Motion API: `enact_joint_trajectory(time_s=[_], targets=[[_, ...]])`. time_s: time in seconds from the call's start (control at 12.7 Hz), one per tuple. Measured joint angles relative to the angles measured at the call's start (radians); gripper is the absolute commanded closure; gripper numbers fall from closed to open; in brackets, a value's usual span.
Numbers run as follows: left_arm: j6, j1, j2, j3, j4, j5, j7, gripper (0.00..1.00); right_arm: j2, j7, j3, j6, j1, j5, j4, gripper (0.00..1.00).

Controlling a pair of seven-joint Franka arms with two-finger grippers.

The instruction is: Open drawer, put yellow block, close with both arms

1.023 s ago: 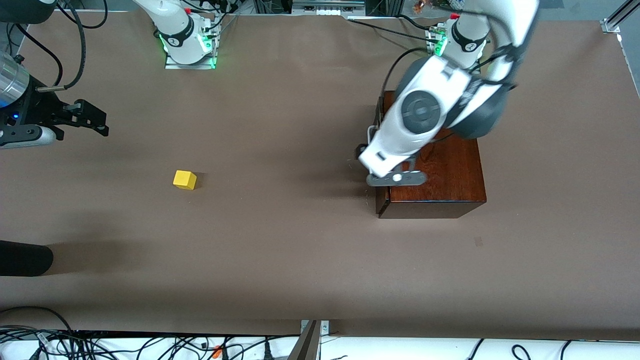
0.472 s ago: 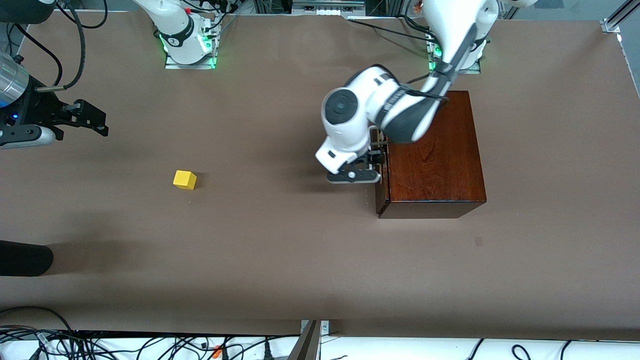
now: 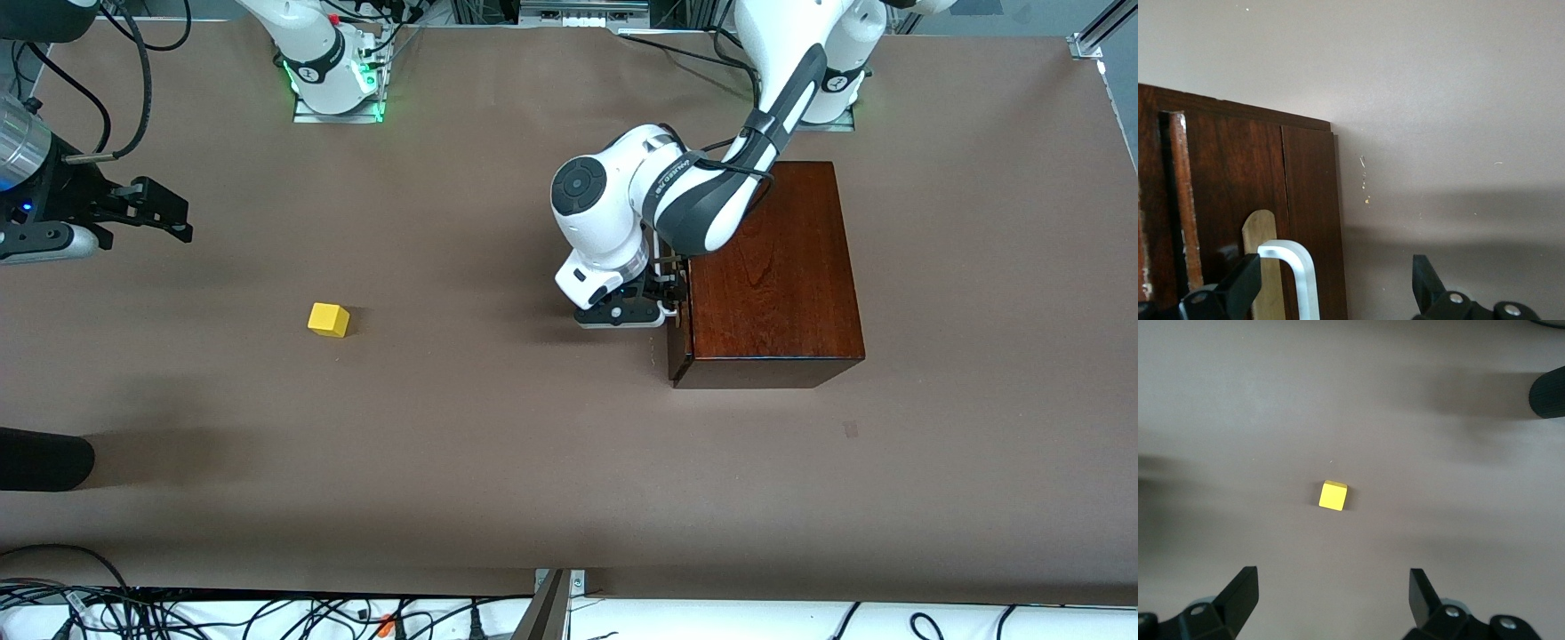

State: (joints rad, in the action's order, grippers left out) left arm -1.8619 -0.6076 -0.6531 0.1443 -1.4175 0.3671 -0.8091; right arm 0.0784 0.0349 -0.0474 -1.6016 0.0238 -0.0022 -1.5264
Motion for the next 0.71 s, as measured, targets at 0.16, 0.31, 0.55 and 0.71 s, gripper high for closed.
enact_joint_trajectory(time_s=[0.16, 0.31, 0.55, 0.71], targets=[[0.017, -0.001, -0.004, 0.000, -0.005, 0.001, 0.000, 0.00, 0.000, 0.000, 0.000, 0.000, 0.000, 0.000, 0.000, 0.00], [0.032, -0.001, -0.005, 0.002, -0.007, 0.001, 0.000, 0.00, 0.000, 0.000, 0.000, 0.000, 0.000, 0.000, 0.000, 0.00], [0.036, -0.003, -0.005, 0.004, -0.008, -0.004, 0.000, 0.00, 0.000, 0.000, 0.000, 0.000, 0.000, 0.000, 0.000, 0.00], [0.039, -0.005, -0.007, 0.006, -0.011, -0.017, 0.000, 0.00, 0.000, 0.000, 0.000, 0.000, 0.000, 0.000, 0.000, 0.00]])
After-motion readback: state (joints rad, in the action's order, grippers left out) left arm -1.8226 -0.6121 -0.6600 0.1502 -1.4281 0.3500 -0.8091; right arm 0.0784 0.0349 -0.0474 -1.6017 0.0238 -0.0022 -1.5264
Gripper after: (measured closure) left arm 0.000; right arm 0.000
